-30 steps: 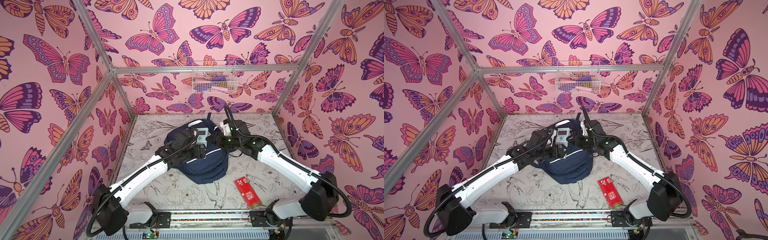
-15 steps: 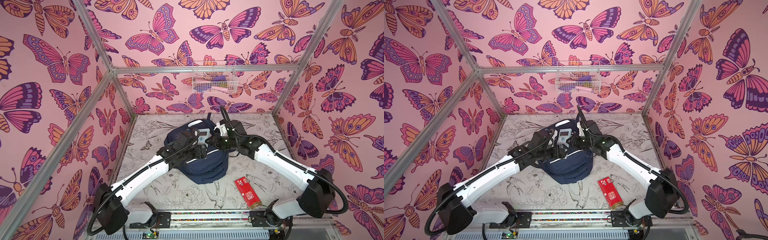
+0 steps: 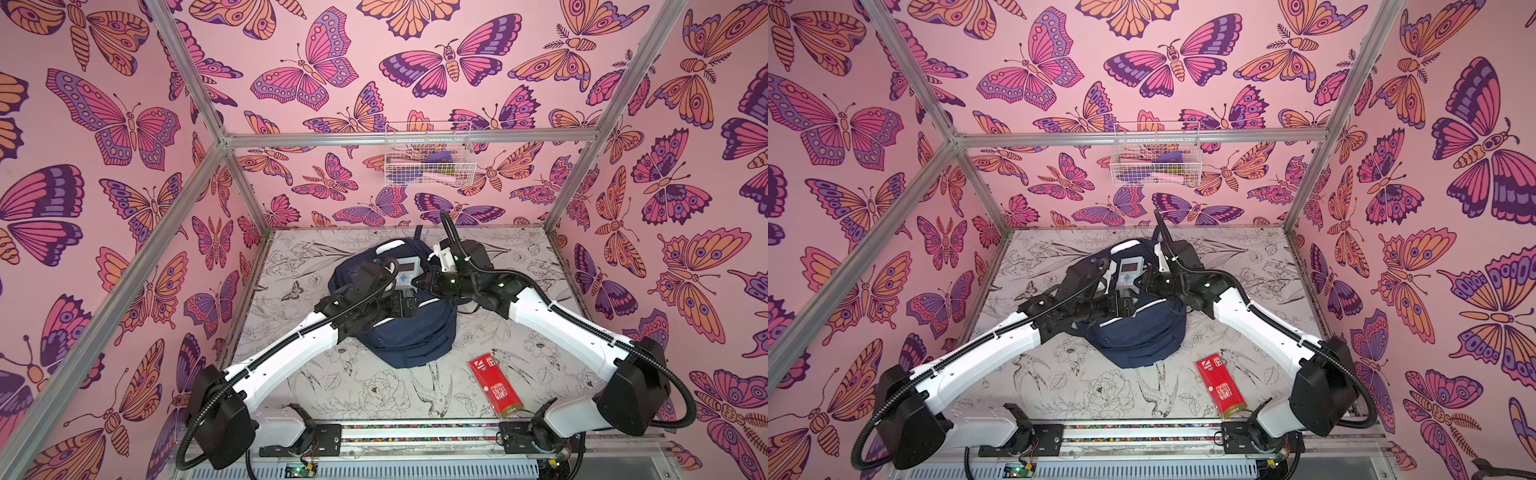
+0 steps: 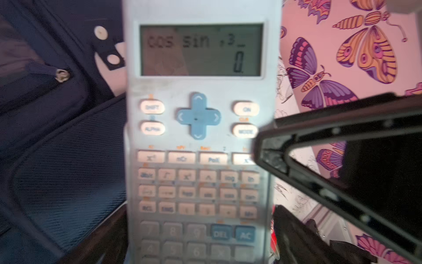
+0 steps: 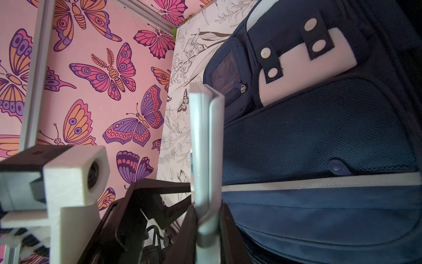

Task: Pack books, pencil case, and school supplies into a backpack
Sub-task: Pass the calculator.

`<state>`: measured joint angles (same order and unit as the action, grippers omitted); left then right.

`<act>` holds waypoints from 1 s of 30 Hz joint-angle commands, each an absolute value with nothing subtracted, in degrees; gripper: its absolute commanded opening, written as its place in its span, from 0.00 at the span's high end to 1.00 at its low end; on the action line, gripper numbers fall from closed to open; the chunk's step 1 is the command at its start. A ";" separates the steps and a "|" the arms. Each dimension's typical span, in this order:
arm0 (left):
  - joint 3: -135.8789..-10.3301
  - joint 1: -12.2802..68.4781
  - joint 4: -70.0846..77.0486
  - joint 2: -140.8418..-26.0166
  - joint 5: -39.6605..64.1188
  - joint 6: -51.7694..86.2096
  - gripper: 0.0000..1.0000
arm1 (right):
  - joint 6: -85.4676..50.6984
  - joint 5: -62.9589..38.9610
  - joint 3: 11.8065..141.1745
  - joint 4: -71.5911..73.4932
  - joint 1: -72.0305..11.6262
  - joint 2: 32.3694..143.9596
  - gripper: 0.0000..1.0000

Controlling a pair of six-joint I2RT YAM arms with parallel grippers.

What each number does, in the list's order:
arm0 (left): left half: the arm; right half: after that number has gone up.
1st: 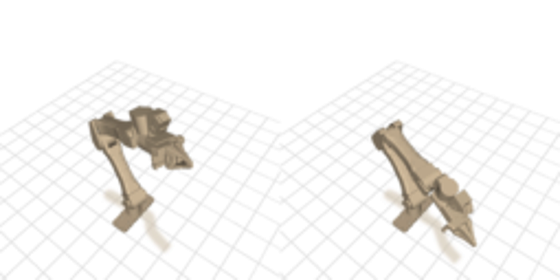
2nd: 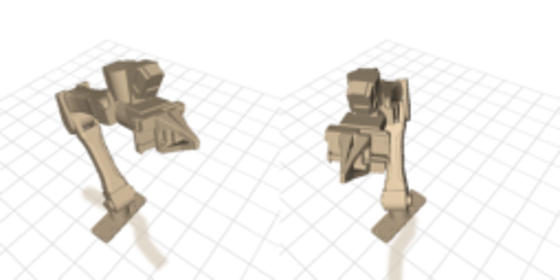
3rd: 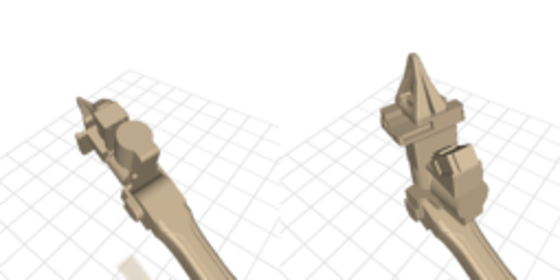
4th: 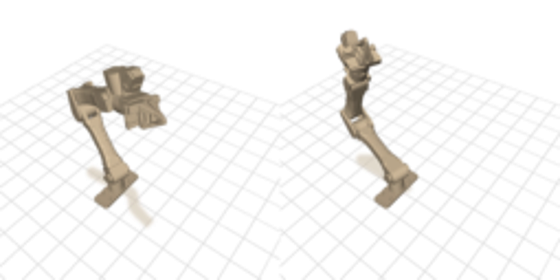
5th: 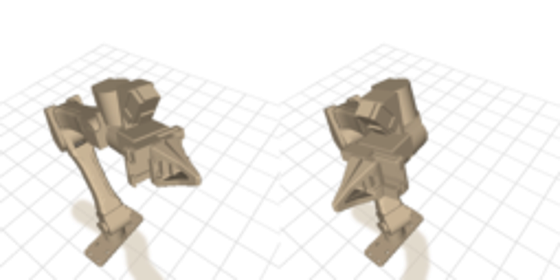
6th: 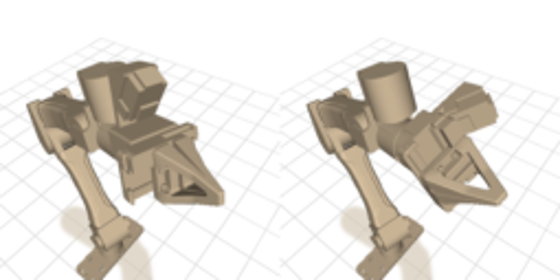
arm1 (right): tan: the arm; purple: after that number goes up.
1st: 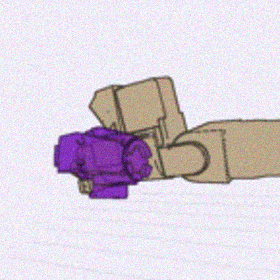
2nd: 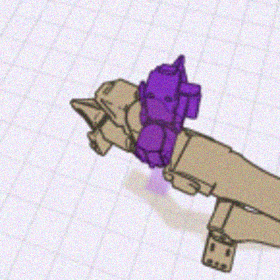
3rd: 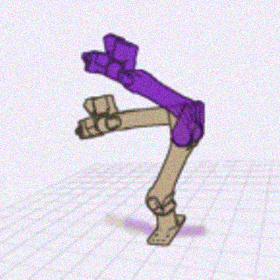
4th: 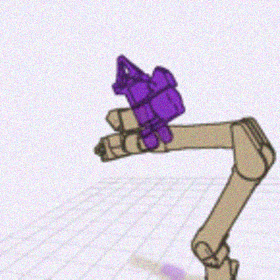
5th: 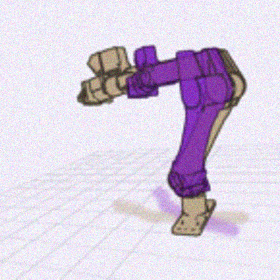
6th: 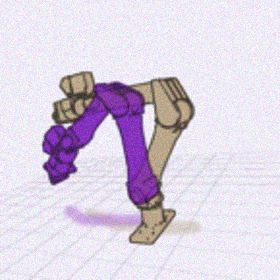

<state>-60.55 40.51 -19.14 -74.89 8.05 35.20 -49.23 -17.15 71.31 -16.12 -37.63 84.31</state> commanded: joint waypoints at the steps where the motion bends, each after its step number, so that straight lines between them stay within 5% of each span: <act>1: -58.81 40.57 -13.87 -70.43 14.67 34.95 0.00 | -47.77 -16.95 73.39 -15.95 -35.71 83.16 1.00; 9: -49.50 28.64 -1.32 -63.07 33.63 50.65 0.00 | -45.14 -20.34 72.33 -17.22 -31.11 80.33 1.00; 13: -43.46 22.46 14.53 -64.34 41.03 61.66 0.09 | -45.28 -24.47 69.68 -12.79 -29.93 77.81 1.00; 22: -40.66 21.79 51.17 -76.22 41.03 61.66 0.09 | -53.26 -36.53 66.22 2.38 -29.71 76.28 1.00; 23: -40.75 21.87 51.71 -76.52 49.63 80.01 0.29 | -54.39 -38.62 66.14 3.74 -29.73 76.64 1.00; 30: -39.04 22.50 56.51 -77.95 50.37 82.81 0.64 | -61.40 -42.49 65.76 11.96 -29.71 79.59 1.00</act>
<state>-40.40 22.20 49.91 -77.03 47.40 78.26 -57.21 -38.96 65.60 3.88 -29.93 78.56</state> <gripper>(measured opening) 0.378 0.183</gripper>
